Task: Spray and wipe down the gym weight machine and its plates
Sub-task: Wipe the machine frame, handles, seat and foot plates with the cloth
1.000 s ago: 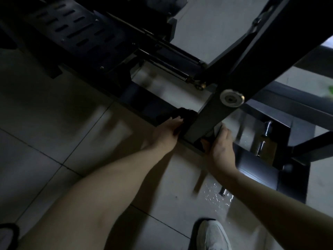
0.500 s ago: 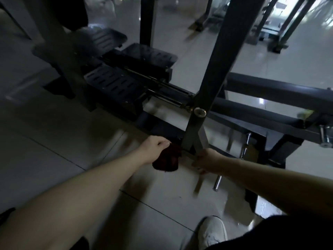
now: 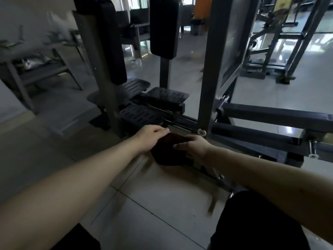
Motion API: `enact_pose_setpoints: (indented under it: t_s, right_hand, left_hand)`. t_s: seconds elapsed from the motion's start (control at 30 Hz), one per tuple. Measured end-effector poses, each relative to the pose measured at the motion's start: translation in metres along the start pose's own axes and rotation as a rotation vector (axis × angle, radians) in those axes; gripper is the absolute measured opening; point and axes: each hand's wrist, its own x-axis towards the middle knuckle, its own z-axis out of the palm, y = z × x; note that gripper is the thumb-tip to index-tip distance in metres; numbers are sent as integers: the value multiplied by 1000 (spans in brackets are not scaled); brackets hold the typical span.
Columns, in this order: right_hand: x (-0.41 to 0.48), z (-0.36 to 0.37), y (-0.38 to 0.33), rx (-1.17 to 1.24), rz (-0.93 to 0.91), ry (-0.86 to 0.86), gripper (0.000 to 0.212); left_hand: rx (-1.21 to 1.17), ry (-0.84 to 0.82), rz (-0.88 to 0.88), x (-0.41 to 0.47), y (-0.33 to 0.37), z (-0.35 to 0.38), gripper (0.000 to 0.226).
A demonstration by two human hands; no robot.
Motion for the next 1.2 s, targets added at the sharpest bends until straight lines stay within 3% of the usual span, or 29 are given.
enact_pose_setpoints:
  t_s: [0.1,0.2,0.33,0.5,0.83,1.07,1.2]
  right_hand:
    - [4,3,-5,154,-20,-3,31]
    - [16,10,-1,202,-45,32,34]
    - [33,21,8,112,-22,117,26]
    - [50,17,16,32,19,145,16]
    - [65,-12,34,-161,98,336,11]
    - [67,-13,45,144,141,462,17]
    - [73,-8,51,195,121,561,12]
  left_hand:
    - [-111,-37,-89,1,4,-4,45]
    - [42,-84,-64,9,-6,-4,43]
    - [127,-47,-66,17,-33,2,38]
    - [25,-106,-80,33,-55,3,21]
    - [134,-267,43,102,-55,20,47]
    - [181,-326,131,153,-59,48,39]
    - [192,-379,180,175,-60,55,43]
